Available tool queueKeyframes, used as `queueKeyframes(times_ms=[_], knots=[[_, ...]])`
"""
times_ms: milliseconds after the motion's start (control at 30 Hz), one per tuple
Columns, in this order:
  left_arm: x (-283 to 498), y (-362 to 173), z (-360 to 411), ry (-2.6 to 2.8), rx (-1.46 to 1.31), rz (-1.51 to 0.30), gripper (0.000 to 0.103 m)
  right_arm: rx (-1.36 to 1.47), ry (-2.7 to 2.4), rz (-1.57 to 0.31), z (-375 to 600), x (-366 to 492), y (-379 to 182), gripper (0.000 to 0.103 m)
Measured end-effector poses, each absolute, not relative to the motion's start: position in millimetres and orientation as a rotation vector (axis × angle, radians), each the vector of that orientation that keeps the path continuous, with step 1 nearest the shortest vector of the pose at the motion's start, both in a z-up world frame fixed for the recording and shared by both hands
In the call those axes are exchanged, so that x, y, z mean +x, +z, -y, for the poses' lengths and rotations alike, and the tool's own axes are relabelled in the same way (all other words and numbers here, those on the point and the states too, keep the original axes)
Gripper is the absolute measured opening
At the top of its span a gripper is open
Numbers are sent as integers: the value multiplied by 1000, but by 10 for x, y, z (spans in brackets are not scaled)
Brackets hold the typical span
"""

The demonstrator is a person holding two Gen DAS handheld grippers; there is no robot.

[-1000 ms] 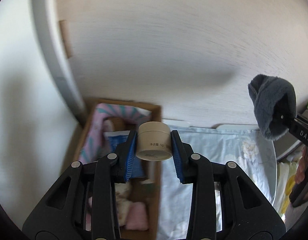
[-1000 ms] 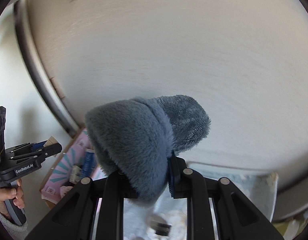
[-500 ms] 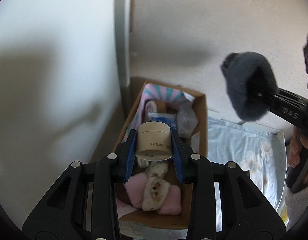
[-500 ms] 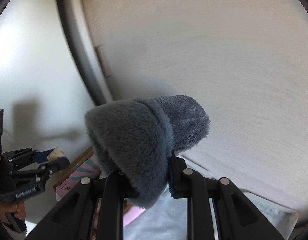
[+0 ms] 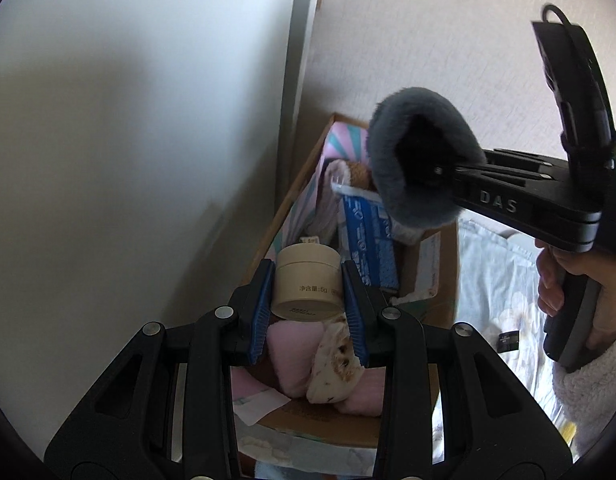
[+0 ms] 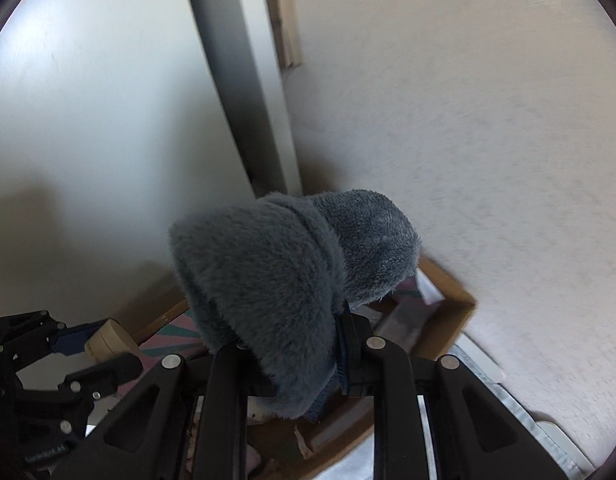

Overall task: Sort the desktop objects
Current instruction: 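Carry the beige jar and grey hat into the box and open both tools, then move both tools back over the clear ring and black cap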

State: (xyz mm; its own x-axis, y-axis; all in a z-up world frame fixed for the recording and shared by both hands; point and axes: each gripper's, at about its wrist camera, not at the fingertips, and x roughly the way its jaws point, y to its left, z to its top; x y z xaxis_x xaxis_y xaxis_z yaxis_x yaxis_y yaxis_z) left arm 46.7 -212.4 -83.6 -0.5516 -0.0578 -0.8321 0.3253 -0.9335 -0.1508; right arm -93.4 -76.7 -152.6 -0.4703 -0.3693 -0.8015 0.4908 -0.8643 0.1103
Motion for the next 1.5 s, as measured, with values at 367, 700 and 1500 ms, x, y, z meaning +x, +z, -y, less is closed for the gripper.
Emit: queueKeyframes(times_ms=[367, 700, 1500], knots=[[423, -1164, 2080, -2531, 1455, -430, 103, 1241, -2310, -89, 750, -1048, -1788, 90], [454, -1097, 1961, -2605, 1470, -419, 103, 1170, -2416, 86, 385, -891, -1590, 102], [405, -391, 1581, -2794, 1385, -361, 103, 1161, -2666, 166, -700, -173, -822, 103]])
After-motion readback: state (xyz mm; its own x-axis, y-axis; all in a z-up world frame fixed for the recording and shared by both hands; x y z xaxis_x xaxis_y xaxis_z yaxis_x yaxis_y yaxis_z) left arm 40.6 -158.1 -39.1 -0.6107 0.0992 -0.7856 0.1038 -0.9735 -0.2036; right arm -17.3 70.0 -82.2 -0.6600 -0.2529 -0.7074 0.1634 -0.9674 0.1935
